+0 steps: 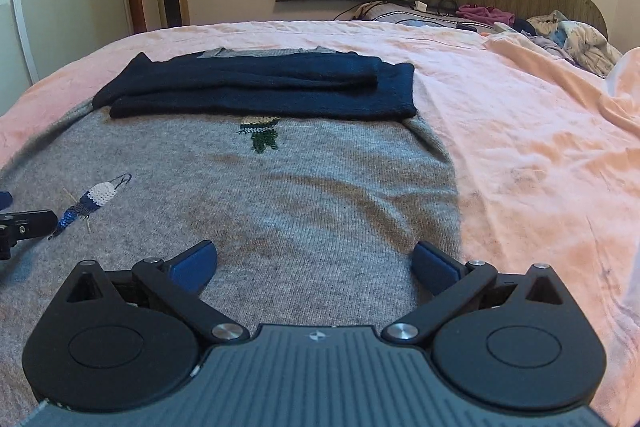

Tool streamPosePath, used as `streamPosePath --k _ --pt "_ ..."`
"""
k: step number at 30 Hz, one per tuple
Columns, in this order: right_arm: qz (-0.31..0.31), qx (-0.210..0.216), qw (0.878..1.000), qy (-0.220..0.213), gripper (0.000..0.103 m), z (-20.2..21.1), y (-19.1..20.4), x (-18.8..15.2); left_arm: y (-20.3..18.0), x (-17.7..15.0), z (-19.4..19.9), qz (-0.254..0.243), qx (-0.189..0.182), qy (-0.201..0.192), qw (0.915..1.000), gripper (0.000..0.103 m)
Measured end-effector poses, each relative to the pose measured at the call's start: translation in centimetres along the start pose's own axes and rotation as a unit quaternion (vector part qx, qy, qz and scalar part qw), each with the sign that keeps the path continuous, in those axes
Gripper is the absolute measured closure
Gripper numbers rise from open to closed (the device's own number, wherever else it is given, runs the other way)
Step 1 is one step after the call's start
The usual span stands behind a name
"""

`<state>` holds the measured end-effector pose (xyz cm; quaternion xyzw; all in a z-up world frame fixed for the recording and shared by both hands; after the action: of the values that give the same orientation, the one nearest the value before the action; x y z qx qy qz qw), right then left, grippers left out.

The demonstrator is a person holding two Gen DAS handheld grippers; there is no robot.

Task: Fold small clothes
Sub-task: 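Open both grippers and lift them above the sweater, then lower both grippers to the other sweater side edge and pinch it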

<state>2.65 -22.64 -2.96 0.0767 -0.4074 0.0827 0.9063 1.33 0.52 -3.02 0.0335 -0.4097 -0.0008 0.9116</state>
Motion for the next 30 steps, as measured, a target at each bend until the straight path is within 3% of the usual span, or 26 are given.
streamPosePath --k 10,15,17,19,23,27,30 --pt "0.000 0.000 1.000 0.001 0.000 0.0 -0.1 -0.1 0.1 -0.2 0.4 -0.003 0.003 0.005 1.0000 0.000" --pt "-0.020 -0.009 0.999 0.026 0.000 2.2 0.8 -0.7 0.0 -2.5 3.4 -0.026 -0.001 0.022 0.9994 0.000" --pt "0.004 0.017 0.999 0.029 0.000 3.2 2.0 -2.1 0.3 -4.2 4.9 -0.032 -0.006 0.000 0.9995 0.000" --pt "0.042 0.006 0.999 0.001 0.000 4.1 2.7 -3.8 0.8 -5.1 5.8 -0.030 -0.011 -0.011 0.9994 0.000" --pt "0.015 0.021 1.000 0.005 0.000 4.3 1.9 -3.6 0.9 -4.9 5.6 -0.032 -0.013 -0.005 0.9994 0.000" --pt "0.023 0.008 1.000 0.020 0.000 4.7 2.4 -3.3 0.6 -4.8 6.3 -0.050 -0.002 0.007 0.9987 0.000" --pt "0.015 0.033 0.999 0.014 0.000 6.5 3.2 -3.7 0.4 -5.7 7.8 -0.060 -0.037 0.023 0.9972 0.000"
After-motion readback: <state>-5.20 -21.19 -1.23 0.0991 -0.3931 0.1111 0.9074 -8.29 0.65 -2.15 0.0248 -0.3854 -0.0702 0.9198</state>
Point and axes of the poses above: each gripper's, at about its wrist camera, not at the fingertips, and z roughly against the way its jaws point, y to its left, x to its top, the point moved 6 cm from there along -z, roughly the way its jaws point, and after that the axes turned 6 degrees about x, right-handed, at the moved point
